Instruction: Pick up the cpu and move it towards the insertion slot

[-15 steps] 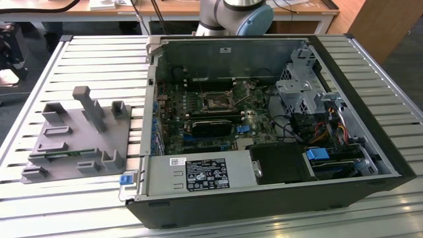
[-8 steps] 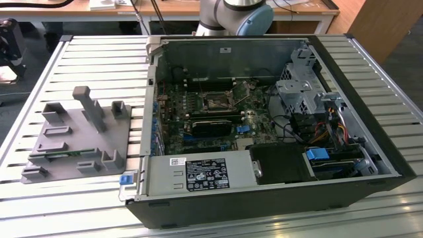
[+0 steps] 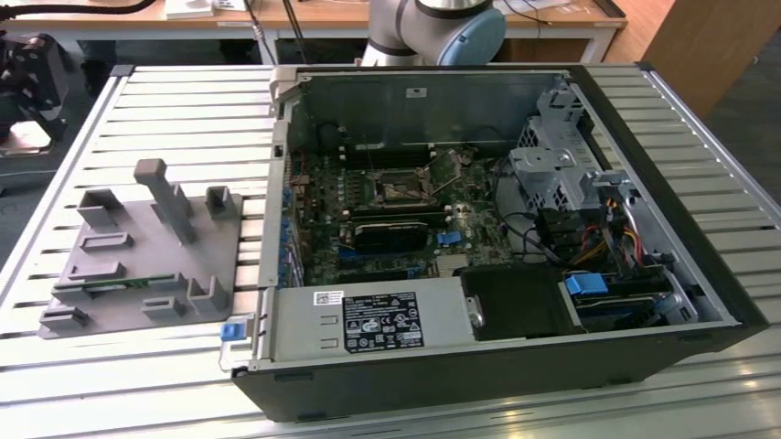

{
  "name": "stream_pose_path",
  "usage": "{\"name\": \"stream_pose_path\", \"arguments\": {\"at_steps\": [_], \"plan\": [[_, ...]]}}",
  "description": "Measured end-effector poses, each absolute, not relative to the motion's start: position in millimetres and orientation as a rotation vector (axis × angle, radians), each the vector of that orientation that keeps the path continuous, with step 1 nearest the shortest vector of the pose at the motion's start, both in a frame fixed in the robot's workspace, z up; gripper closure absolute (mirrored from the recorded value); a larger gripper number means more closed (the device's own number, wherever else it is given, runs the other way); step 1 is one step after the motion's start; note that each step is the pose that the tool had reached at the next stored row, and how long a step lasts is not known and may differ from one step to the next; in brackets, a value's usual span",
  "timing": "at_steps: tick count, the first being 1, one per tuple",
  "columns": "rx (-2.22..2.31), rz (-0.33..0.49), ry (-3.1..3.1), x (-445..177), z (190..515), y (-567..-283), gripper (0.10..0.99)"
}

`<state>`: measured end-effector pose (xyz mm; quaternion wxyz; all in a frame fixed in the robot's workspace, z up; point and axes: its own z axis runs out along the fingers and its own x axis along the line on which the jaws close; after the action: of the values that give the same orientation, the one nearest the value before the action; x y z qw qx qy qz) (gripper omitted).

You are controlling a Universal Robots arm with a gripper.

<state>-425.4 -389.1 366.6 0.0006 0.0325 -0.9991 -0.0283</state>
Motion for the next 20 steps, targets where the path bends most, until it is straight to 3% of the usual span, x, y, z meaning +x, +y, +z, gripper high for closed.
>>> {"name": "stream_pose_path", "arguments": {"at_steps": [20], "plan": [[0.102,-0.089,-3.138,-399.9,366.6,-389.1,0.549]]}}
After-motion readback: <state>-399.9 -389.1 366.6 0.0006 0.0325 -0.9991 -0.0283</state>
